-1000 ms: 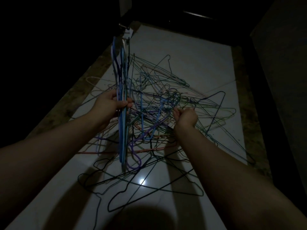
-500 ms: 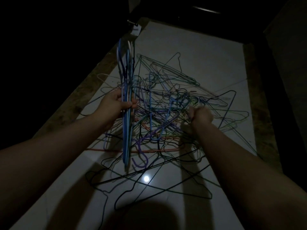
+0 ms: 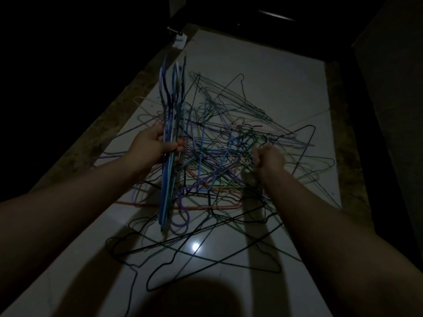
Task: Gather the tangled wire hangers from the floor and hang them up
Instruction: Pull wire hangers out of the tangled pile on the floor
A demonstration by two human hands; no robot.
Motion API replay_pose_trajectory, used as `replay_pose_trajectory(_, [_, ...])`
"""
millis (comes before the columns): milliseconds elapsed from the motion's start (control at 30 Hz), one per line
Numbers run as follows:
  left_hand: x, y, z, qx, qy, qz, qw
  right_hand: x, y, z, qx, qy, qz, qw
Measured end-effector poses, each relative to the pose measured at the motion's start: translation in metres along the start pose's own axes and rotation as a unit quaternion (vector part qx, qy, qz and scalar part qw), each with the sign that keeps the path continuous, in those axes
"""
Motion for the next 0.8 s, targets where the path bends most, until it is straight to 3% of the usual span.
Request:
replay_pose_trajectory(67, [0.000,0.000,0.004,0.006,-0.001,-0.001,1.000,-0.015,-0.007,0.007,0.069,0.039,0.070,0.994])
replay_pose_trajectory(100, [0.000,0.000,0.005,0.008,-0.003,-0.002,1.000,-0.020,-0.008,0.007,0.070,0.048,0.065,0.994])
replay_pose_trajectory(167, [0.000,0.001,0.006,0.009,-0.012,-0.004,1.000,-0.011,-0.005,-0.003,0.017,0.148,0.042,0.988])
replay_pose_trajectory(233, [0.001,0.002,0.004,0.005,-0.013,-0.006,1.000,0.003,0.005,-0.015,-0.040,0.278,0.028,0.959])
replay_pose_trajectory(267, [0.001,0.002,0.003,0.003,-0.011,-0.006,1.000,0.007,0.001,-0.017,-0.054,0.275,0.035,0.959])
replay_pose_trajectory(433, [0.003,0.000,0.002,0.005,0.006,-0.004,1.000,-0.024,-0.009,0.004,0.083,0.085,0.113,0.986])
replay_pose_trajectory(533, [0.003,-0.001,0.004,0.001,0.003,-0.001,1.000,-0.024,-0.008,0.006,0.065,0.039,0.091,0.993])
replay_pose_trajectory(633, [0.003,-0.002,0.006,0.003,0.006,0.002,1.000,-0.023,-0.004,0.003,0.027,0.006,0.038,0.999])
replay_pose_trajectory(700, [0.003,-0.002,0.006,0.003,0.009,0.002,1.000,-0.028,0.000,0.001,0.005,-0.080,-0.017,0.997])
replay_pose_trajectory(800, [0.002,-0.001,0.005,-0.002,0.013,0.008,1.000,-0.034,-0.001,-0.005,-0.023,-0.295,-0.131,0.946])
Point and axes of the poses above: each hand's wrist, its own y-axis towards the middle knuckle, its own z-axis out of the palm, x = y × z, the point moved 1 cm from there along y, towards the middle knuckle, and after that the axes turned 13 degrees about -y, right-handed, at the moved point
